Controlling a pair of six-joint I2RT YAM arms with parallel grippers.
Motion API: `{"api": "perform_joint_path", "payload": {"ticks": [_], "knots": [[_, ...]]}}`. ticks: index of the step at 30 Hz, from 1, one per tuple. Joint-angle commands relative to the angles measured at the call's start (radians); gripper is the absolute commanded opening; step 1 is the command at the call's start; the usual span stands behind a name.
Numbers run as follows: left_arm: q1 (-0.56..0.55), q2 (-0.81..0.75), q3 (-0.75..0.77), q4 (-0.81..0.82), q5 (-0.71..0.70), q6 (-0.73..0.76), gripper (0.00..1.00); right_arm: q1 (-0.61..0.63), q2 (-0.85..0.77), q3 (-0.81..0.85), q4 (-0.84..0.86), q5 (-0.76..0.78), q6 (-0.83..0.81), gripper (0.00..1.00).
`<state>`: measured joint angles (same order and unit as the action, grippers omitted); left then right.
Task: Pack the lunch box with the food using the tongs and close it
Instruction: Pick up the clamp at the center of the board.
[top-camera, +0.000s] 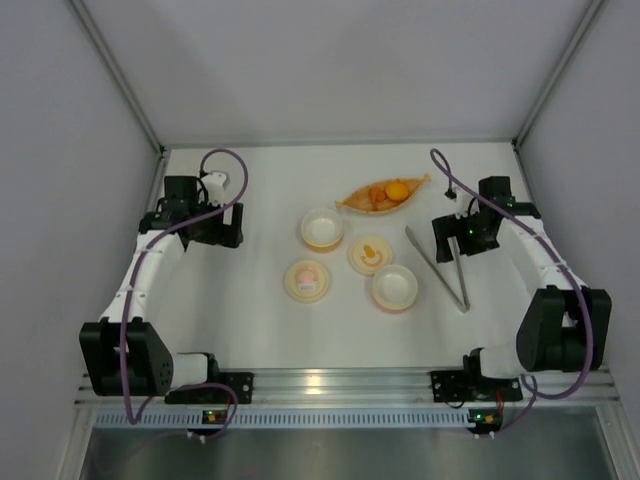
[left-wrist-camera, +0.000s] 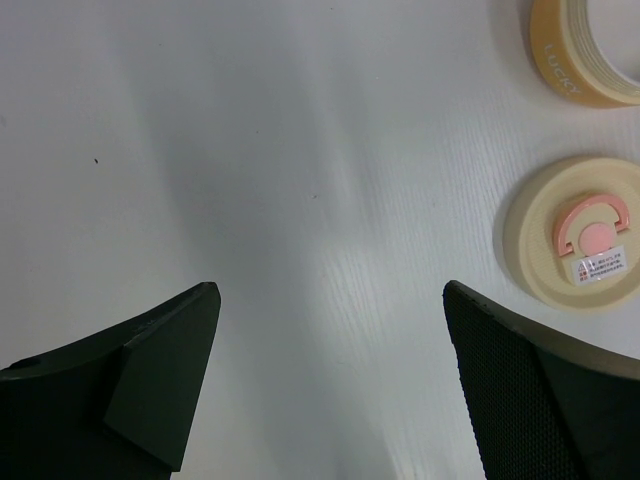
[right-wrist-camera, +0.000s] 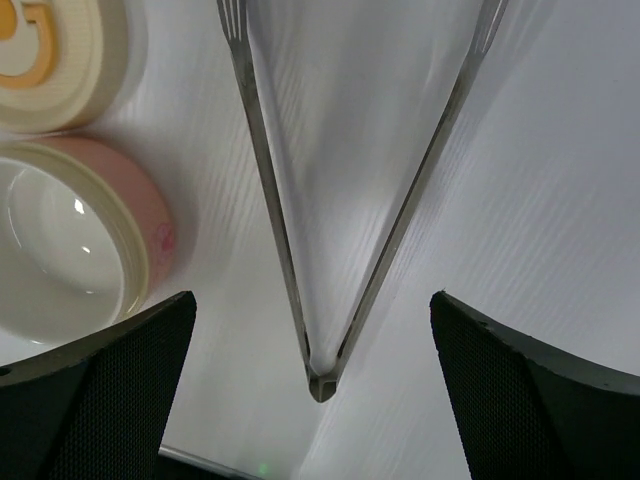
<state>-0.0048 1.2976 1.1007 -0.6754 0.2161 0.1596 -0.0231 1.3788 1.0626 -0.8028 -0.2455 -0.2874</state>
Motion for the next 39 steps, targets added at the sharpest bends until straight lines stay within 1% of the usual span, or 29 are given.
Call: {"api": "perform_joint_path", "payload": {"ticks": [1, 9, 16, 25, 29, 30, 32, 39], "knots": [[-0.001, 0.022, 0.042, -0.007, 0.011, 0.001, 0.98, -0.017, 0.055, 0.057, -0.093, 0.026, -0.01, 1.0], [-0.003, 0.019, 0.028, 0.0, -0.006, 0.004, 0.98, -0.014, 0.14, 0.045, -0.084, 0.057, -0.013, 1.0], [-0.001, 0.025, 0.024, 0.004, -0.009, -0.002, 0.98, -0.012, 0.175, -0.015, 0.019, 0.091, 0.001, 0.99], [-0.001, 0.031, 0.037, 0.0, -0.004, -0.005, 0.98, -0.001, 0.241, -0.041, 0.08, 0.094, -0.009, 0.99], [-0.001, 0.037, 0.03, 0.007, 0.003, -0.015, 0.98, 0.015, 0.264, -0.035, 0.111, 0.133, 0.007, 0.99], [-0.001, 0.038, 0.031, 0.008, 0.005, -0.023, 0.98, 0.05, 0.264, -0.036, 0.117, 0.144, 0.011, 0.99], [-0.001, 0.045, 0.034, 0.014, 0.009, -0.028, 0.98, 0.067, 0.272, -0.039, 0.129, 0.17, 0.022, 0.99], [-0.001, 0.048, 0.025, 0.019, 0.022, -0.037, 0.98, 0.072, 0.325, -0.041, 0.152, 0.16, 0.04, 0.99]]}}
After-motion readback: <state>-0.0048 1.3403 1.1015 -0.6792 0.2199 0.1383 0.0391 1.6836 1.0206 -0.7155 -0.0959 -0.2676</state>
